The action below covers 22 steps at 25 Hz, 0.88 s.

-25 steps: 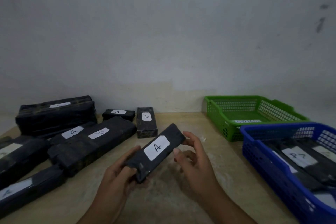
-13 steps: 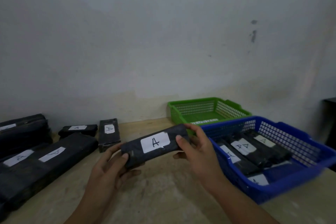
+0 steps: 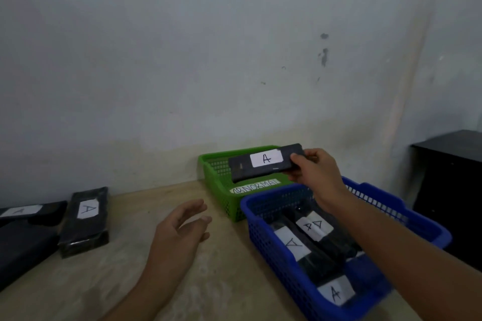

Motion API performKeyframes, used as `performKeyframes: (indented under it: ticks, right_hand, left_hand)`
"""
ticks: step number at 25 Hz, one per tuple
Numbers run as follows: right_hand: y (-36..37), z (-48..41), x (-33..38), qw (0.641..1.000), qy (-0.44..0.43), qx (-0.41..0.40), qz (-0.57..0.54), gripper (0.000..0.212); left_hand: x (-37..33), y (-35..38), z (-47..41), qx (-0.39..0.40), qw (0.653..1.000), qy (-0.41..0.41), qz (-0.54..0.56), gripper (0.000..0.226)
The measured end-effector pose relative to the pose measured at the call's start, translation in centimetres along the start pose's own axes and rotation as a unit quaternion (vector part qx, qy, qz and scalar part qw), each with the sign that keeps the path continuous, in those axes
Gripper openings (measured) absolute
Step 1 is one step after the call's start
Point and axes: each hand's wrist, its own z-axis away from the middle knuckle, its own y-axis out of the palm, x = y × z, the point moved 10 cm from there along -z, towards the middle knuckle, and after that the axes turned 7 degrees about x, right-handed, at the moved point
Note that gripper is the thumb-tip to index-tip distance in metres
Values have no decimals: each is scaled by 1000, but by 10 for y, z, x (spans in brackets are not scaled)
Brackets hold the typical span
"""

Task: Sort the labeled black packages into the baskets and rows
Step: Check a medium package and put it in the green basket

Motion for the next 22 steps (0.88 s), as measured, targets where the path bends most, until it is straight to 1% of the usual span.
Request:
performKeyframes:
  ticks: [4, 5, 6, 8, 9, 11, 15, 17, 19, 21, 22]
  right_hand:
    - [7, -54, -15, 996, 20, 2, 90, 13]
    - [11, -65, -16, 991, 16, 4, 134, 14]
    - [17, -75, -15, 980, 7, 8, 200, 17]
    - [34, -94, -17, 940, -5, 42, 340, 23]
    - [44, -103, -22, 918, -2, 69, 390, 28]
    - [61, -117, -38, 883, 10, 124, 452, 39]
    - [86, -136, -77, 810, 31, 227, 540, 43]
    - [88, -142, -93, 773, 45, 250, 581, 43]
    - [89, -144, -106, 735, 55, 267, 621, 37]
    - [92, -143, -115, 712, 65, 281, 640, 40]
    - [94, -142, -119, 707, 70, 285, 643, 42]
  left_hand:
    - [13, 13, -38, -8, 997, -8, -73, 24]
    - [15, 18, -46, -7, 996, -11, -83, 23]
    - [18, 22, -54, -6, 996, -13, -93, 22]
    - [24, 30, -68, -12, 994, -14, -106, 21]
    - [30, 32, -76, -16, 994, -18, -108, 20]
    - [44, 34, -86, -25, 994, -36, -104, 23]
    - [73, 36, -98, -41, 994, -91, -34, 22]
    - [79, 38, -102, -33, 994, -99, -28, 20]
    - [81, 39, -103, -18, 994, -102, -37, 22]
    - [83, 40, -102, -7, 993, -109, -39, 23]
    - [84, 40, -100, -4, 993, -113, -38, 22]
